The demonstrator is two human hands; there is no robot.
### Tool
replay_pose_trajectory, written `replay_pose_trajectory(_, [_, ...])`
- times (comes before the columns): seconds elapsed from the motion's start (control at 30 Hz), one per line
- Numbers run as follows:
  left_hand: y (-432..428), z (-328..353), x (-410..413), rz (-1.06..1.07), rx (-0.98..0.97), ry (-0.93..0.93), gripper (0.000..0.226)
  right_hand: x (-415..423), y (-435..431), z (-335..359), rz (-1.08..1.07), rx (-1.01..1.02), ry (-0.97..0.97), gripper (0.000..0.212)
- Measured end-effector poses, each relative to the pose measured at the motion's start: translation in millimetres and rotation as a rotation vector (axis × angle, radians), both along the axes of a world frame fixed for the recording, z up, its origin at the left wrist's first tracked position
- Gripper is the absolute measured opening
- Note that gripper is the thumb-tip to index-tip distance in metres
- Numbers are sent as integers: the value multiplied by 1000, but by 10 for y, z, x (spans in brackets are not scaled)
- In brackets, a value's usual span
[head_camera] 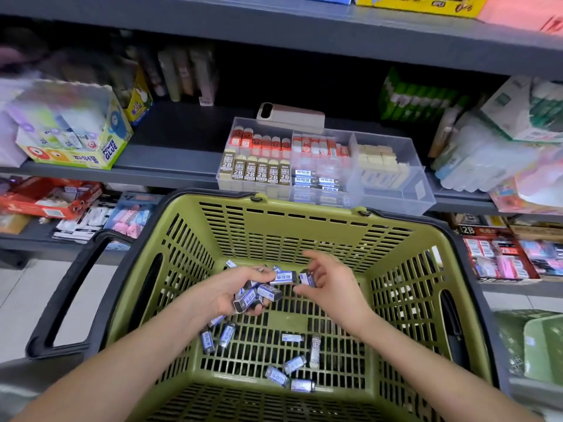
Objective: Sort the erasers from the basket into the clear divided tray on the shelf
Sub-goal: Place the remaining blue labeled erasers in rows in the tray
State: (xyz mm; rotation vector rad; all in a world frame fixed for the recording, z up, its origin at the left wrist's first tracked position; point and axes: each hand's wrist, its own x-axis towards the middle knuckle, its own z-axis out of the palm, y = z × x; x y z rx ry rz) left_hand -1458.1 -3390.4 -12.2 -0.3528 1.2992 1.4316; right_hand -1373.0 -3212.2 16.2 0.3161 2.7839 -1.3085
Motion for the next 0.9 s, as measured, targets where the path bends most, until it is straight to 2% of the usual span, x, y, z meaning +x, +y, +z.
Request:
replay_pose_trajectory(0.13, [1,357,-25,28,99,52,19,27,146,511,-106,-321,16,35])
replay_pose_trajectory(0.23, [42,591,-37,39,181,99,16,-67,286,896,-150,-572,90,35])
replay_pose_trajectory(0.33, [69,785,-69,72,262,116,14,-276,441,1166,-217,-652,182,34])
replay_pose_trajectory(0.43, [79,963,-115,94,313,144,19,-549,573,1250,-253,-516,234,26])
replay_pose_trajectory(0.5, [84,1070,-155,106,336,170,33,-746,645,1225,-292,-396,259,21])
replay_pose_trajectory(0.57, [88,1154,-201,131,369,187,38,-938,728,1157,-312,-176,273,23])
replay_pose_trajectory(0.63, [81,1214,-251,170,391,201,31,-1096,799,1090,-284,87,255,24])
replay_pose_trajectory(0.7, [84,1271,-300,189,416,216,32,-1195,823,1039,-242,251,216,23])
replay_pose_trajectory(0.8, [109,1329,-370,217,435,222,39,-1267,808,961,-185,364,177,27])
replay_pose_trajectory(0.9, [153,1362,-421,241,461,228,25,-1302,791,909,-153,424,235,30])
